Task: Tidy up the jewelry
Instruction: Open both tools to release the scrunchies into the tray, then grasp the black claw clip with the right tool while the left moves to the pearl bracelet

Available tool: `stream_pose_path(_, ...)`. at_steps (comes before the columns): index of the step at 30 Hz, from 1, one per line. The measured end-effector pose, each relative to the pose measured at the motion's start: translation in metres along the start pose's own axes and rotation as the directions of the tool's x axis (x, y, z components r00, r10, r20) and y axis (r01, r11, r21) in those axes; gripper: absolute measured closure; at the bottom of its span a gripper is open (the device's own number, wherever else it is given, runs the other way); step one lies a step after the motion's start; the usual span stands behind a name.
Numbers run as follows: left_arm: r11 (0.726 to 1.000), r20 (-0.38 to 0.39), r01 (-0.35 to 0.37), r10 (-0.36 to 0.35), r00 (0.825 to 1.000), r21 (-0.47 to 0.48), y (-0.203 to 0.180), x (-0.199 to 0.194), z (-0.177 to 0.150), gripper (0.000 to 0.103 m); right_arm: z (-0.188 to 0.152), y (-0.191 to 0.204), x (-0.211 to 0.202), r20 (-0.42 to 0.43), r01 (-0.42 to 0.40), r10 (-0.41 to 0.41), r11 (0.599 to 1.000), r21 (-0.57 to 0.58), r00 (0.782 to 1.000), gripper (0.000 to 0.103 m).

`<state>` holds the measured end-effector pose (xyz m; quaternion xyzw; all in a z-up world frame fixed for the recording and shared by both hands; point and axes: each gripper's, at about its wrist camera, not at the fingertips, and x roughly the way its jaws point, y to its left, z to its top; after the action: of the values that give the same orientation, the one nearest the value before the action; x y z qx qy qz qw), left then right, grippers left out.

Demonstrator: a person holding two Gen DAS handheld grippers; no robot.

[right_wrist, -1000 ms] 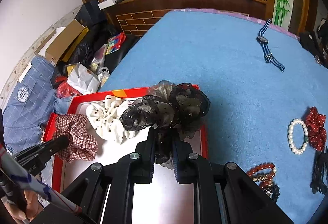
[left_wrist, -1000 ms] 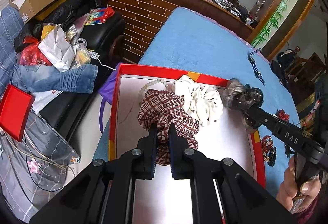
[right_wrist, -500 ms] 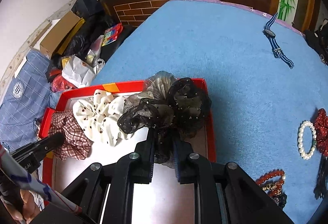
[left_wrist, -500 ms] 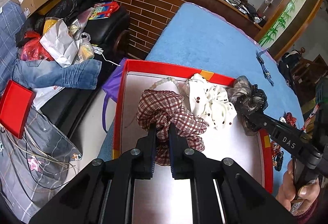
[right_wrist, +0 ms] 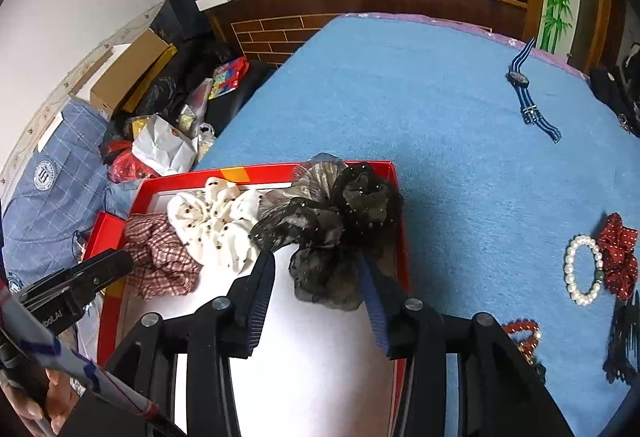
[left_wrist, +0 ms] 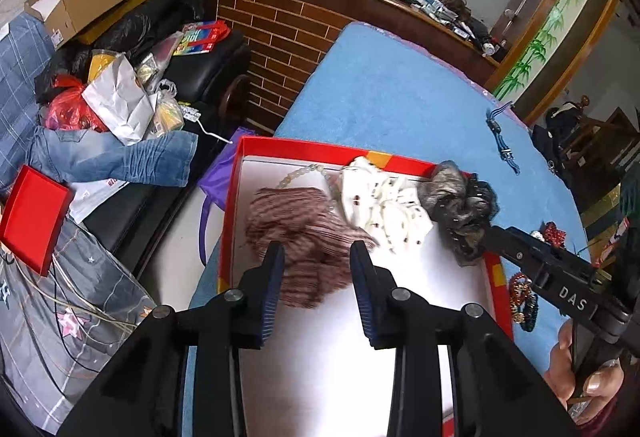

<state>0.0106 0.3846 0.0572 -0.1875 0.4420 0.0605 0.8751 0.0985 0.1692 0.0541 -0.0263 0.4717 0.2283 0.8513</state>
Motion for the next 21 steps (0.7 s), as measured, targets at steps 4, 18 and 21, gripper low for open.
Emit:
stream_pose_path(4,0.999,0.027,0.018,-0.019,0.999,0.029,-0.019,-0.017,-0.006,0.071,-0.014,-0.007,-0.031,0.042,-0.027,0.026,0.999,0.017,0.999,0.056)
stream_pose_path(18,0.954,-0.015,0.171,-0.173,0.985,0.247,-0.165,-0.038,-0.057,0.065,-0.082,-0.106,-0.153,0.180,0.040,-0.070,0.985,0.169,0.981,0.053)
stream_pose_path(21,0.938,-0.035,0.188,-0.185,0.982,0.291,-0.196,-0.035,-0.068,0.059,-0.093,-0.136,-0.173,0.207,0.064,-0.114,0.971,0.231,0.972,0.047)
